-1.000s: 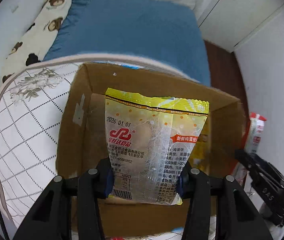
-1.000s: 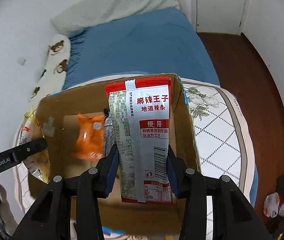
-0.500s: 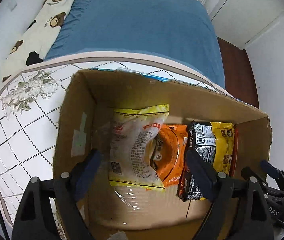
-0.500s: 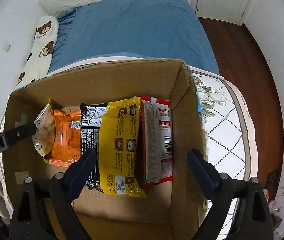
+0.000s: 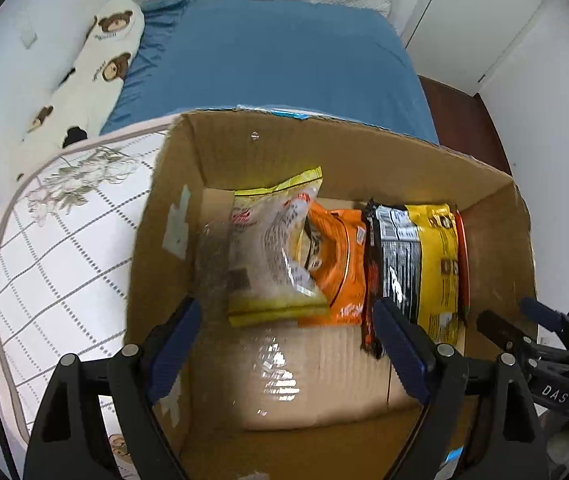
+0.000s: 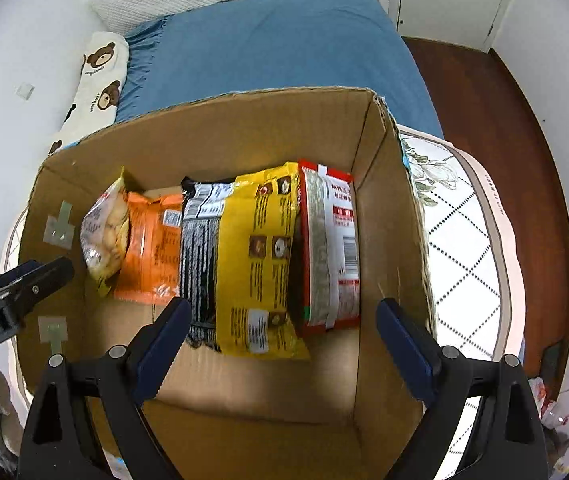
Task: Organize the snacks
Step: 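Withdraw both grippers up from the box, then grasp the colourful candy bag with the right gripper while the left grasps the red triangle packet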
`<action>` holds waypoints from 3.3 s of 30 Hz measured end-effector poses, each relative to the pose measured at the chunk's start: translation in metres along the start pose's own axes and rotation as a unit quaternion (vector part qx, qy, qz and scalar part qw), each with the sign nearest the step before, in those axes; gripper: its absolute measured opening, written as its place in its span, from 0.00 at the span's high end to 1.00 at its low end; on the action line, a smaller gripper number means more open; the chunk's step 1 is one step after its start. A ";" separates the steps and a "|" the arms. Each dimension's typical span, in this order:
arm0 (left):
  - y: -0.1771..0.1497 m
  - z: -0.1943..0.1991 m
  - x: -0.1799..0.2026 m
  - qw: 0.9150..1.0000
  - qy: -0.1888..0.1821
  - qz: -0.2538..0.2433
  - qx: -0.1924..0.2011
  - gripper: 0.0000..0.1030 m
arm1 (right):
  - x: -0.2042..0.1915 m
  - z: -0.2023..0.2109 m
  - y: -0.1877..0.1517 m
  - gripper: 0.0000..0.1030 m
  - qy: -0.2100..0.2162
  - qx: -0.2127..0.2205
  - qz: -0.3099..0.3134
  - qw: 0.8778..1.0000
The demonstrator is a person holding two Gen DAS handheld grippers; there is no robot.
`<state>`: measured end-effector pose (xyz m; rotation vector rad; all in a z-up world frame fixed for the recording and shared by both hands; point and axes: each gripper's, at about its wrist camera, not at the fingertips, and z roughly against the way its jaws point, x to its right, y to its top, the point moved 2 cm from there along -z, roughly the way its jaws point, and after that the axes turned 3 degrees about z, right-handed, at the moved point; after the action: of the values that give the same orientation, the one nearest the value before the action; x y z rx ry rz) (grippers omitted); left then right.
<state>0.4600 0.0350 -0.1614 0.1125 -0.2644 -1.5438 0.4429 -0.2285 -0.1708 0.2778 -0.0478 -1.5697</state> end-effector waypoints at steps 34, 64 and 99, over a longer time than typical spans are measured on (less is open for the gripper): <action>-0.155 0.165 0.007 0.989 -0.015 -0.009 0.146 0.15 | -0.048 0.174 -0.159 0.07 0.062 0.142 0.018 0.988; -0.329 -0.007 -0.035 0.992 0.099 -0.033 -0.071 0.15 | 0.001 -0.042 -0.353 0.31 -0.096 -0.195 0.214 0.952; -0.284 -0.065 -0.069 0.982 -0.021 0.016 -0.185 0.59 | 0.029 -0.033 -0.311 0.44 0.067 -0.153 -0.025 0.986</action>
<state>0.1991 0.0893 -0.2986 -0.2173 -0.0092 -1.5388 0.1459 -0.2453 -0.2699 0.1416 0.3043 -1.5790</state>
